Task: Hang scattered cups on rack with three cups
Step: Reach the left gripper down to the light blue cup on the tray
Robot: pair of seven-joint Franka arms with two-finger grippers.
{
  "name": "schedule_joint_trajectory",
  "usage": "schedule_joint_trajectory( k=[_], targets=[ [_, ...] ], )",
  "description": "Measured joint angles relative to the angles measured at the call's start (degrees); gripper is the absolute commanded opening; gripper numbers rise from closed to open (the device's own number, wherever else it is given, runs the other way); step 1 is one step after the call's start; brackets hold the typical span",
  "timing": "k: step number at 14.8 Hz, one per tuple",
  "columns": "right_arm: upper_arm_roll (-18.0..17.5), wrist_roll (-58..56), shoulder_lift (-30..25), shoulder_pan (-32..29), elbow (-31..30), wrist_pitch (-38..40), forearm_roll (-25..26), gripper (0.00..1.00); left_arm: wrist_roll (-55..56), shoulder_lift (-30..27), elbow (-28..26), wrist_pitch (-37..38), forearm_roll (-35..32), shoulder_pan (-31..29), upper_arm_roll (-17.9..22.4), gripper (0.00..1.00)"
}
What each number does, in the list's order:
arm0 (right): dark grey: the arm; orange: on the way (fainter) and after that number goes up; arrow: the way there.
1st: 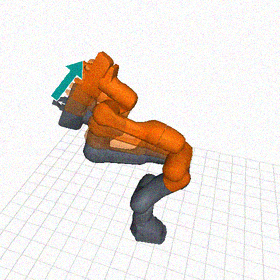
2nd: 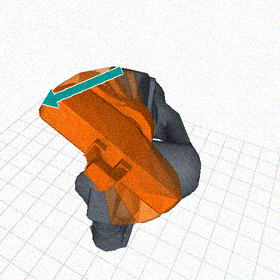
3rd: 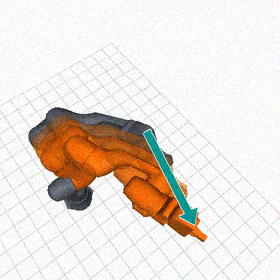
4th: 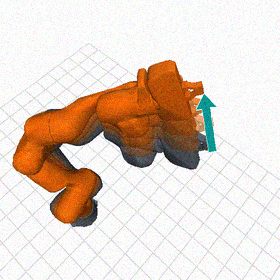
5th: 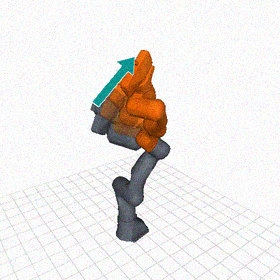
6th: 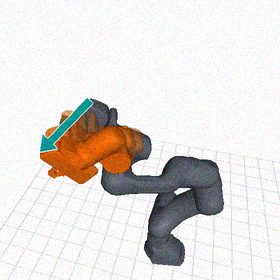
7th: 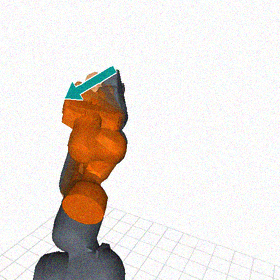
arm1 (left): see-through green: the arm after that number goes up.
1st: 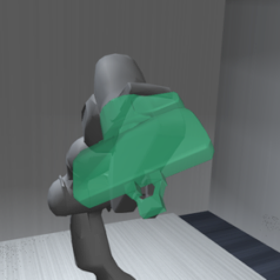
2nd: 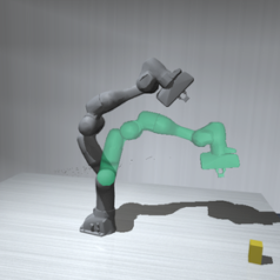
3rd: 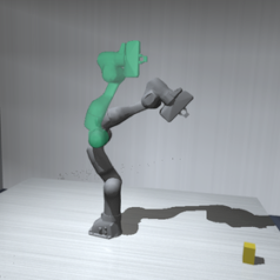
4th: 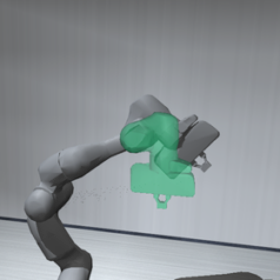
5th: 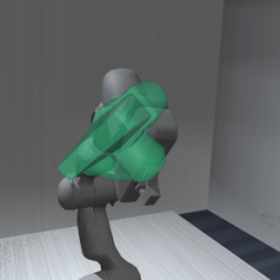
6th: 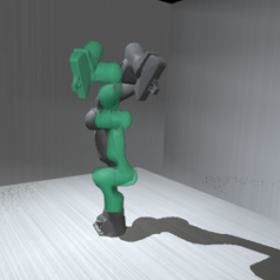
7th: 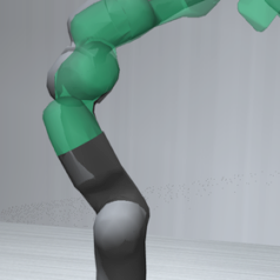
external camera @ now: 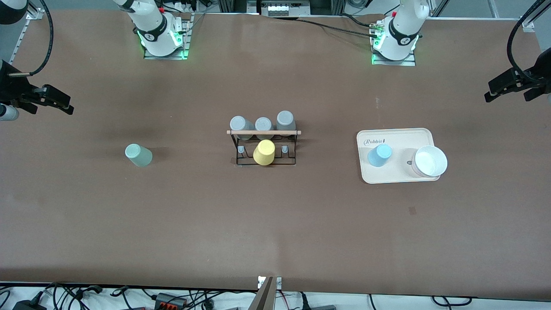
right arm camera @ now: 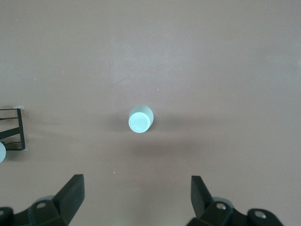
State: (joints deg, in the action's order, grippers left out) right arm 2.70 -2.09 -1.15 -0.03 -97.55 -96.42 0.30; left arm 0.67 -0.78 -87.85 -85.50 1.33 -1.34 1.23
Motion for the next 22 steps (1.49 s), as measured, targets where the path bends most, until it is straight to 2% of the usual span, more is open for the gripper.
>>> schedule_joint_trajectory(
  k=[9,15,18,22],
  targets=[
    [0.0,-0.01,-0.31,0.0,0.24,0.0,0.0,1.0,0.0,0.25,-0.04,0.0,0.0,0.04,-0.01,1.0],
    [0.01,-0.01,-0.31,0.0,0.25,0.04,0.0,1.0,2.59,6.28,-1.33,-0.62,0.0,1.08,-2.46,1.0],
    [0.02,-0.01,-0.31,-0.01,0.25,0.06,0.0,1.0,5.21,9.54,-6.62,-8.73,0.0,1.74,-3.99,1.0],
    [0.02,-0.01,-0.03,0.0,0.2,0.16,0.0,1.0,13.57,12.23,-19.88,-26.58,0.0,2.93,-6.88,1.0]
  ],
)
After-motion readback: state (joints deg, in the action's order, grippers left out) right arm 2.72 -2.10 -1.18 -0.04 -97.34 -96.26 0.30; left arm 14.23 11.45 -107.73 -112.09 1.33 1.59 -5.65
